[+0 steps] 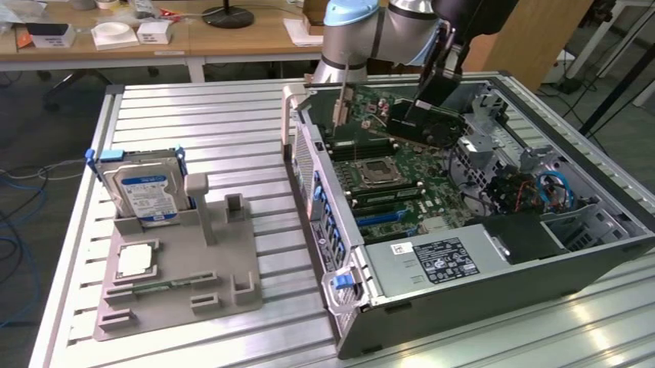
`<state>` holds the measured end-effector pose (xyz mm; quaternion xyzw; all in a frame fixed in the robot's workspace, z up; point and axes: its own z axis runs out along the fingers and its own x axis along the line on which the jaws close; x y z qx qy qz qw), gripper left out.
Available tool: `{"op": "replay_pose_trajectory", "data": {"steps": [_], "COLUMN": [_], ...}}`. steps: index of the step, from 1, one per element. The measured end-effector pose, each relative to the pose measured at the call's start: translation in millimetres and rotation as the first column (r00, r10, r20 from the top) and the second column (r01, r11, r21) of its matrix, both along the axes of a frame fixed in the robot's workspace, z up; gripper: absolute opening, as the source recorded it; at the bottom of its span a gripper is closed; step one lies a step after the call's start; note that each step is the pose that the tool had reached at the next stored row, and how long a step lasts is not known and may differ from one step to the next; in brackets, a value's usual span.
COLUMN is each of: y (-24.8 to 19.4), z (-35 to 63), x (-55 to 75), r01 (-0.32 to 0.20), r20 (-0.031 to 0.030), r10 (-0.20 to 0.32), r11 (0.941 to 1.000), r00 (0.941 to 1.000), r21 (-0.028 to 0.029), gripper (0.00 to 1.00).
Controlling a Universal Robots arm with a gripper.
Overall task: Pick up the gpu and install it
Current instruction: 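Insert the gpu into the slot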
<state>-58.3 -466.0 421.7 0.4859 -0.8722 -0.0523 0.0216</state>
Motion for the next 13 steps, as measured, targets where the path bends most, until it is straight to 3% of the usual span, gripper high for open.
{"op": "replay_pose_trajectory", "data": {"steps": [2, 7, 13], "y": [0.1, 0.1, 0.0], "z": [0.0, 0.0, 0.0], "x": [0.1, 0.1, 0.1], "r01": [-0.008, -0.097, -0.205], "r20": [0.0001, 0.0000, 0.0001], "r10": [0.008, 0.097, 0.205], "r11": [1.0000, 0.9953, 0.9788], "r00": [1.0000, 0.9953, 0.9788], "r21": [-0.0002, -0.0001, -0.0001], "gripper": [0.26, 0.26, 0.26]}}
